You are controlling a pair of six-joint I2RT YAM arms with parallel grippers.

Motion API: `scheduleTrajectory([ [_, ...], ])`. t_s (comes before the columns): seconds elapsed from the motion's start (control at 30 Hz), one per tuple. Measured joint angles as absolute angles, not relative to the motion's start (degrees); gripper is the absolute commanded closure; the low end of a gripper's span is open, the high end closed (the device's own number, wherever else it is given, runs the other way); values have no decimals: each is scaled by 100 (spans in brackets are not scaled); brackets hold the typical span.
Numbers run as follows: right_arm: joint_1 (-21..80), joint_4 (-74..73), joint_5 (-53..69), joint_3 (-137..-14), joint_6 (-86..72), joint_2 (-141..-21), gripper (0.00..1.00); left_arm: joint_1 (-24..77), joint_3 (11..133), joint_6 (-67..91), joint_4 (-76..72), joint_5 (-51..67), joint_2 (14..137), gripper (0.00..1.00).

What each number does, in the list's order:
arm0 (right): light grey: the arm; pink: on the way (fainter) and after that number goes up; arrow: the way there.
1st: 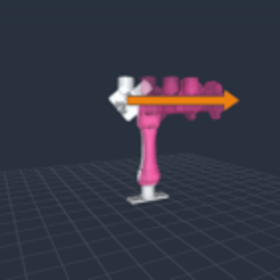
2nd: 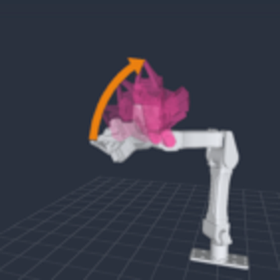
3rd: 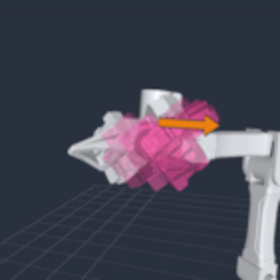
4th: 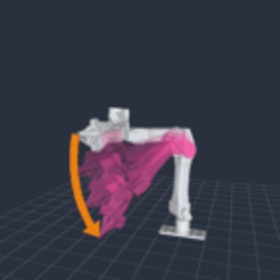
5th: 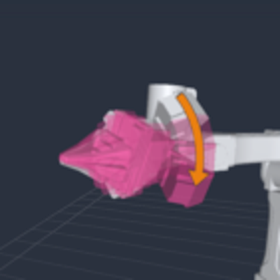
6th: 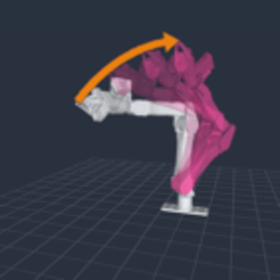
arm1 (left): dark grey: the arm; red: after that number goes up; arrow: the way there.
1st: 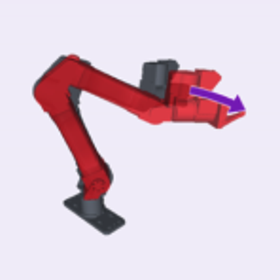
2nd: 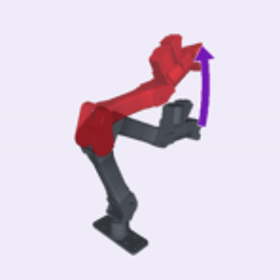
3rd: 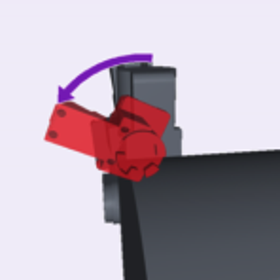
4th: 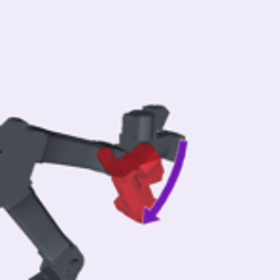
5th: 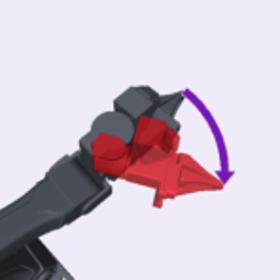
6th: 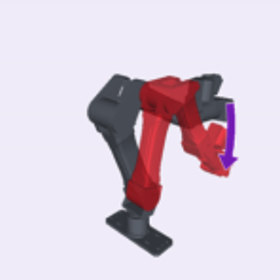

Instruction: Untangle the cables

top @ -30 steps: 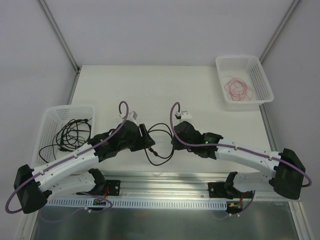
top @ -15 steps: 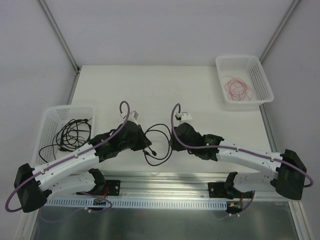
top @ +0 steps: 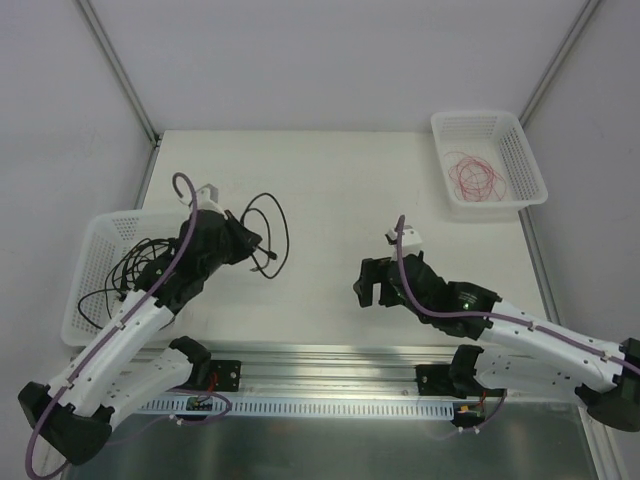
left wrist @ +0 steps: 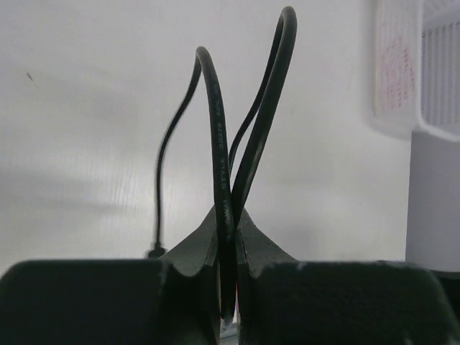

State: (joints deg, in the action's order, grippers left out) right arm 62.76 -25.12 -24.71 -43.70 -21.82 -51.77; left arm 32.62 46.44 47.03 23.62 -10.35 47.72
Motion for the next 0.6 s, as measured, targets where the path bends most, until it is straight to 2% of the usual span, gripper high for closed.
scheduleTrajectory([
  [0.27, 6276, -3225, -3002, -4270, -2143, -4071, 6, 2287, 6598, 3881, 2921, -1269, 4560, 100],
  [0.43, 6276, -3553, -3214, -4268, -2143, -3785, 6, 1811, 6882, 3400, 3295, -2069, 4471, 100],
  [0.6, 6276, -3811, -3240, -4128, -2182, -3559, 5, 812, 6779, 2982, 3562, -2576, 4488, 100],
])
